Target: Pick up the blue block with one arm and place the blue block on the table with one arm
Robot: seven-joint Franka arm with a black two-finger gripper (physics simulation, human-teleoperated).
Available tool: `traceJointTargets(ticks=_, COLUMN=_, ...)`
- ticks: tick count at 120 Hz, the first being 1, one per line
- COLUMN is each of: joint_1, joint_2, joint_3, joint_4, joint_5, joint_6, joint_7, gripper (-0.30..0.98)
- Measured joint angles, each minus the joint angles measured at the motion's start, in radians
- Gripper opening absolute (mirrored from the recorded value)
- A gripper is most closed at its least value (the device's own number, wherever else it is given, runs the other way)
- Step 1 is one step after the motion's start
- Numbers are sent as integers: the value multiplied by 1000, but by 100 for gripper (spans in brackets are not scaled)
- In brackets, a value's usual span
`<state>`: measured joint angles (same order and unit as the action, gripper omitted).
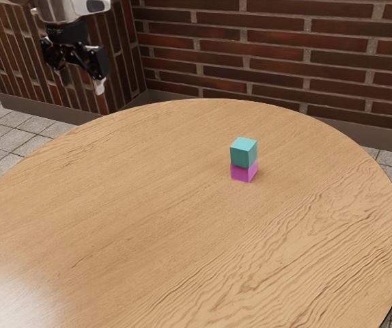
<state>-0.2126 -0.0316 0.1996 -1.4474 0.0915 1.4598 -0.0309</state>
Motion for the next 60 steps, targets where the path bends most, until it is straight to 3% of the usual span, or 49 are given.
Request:
traceJointTargets(ticks=20, joint_1=-5, joint_2=0, joint_3=6, joint_4=19, joint_5=16, joint_6=-43, joint_7=-20, gripper=69)
traceJointTargets(ticks=39, joint_1=23, joint_2=14, joint_3=-24, joint_4=266, joint_5=12, joint_6=-121, joint_7=-36, gripper=69)
traceJointTargets(ticks=60, joint_1=28, joint_2=144, joint_3=-79, joint_4=290, joint_5=9, joint_6=-83, joint_7=-49, gripper=69)
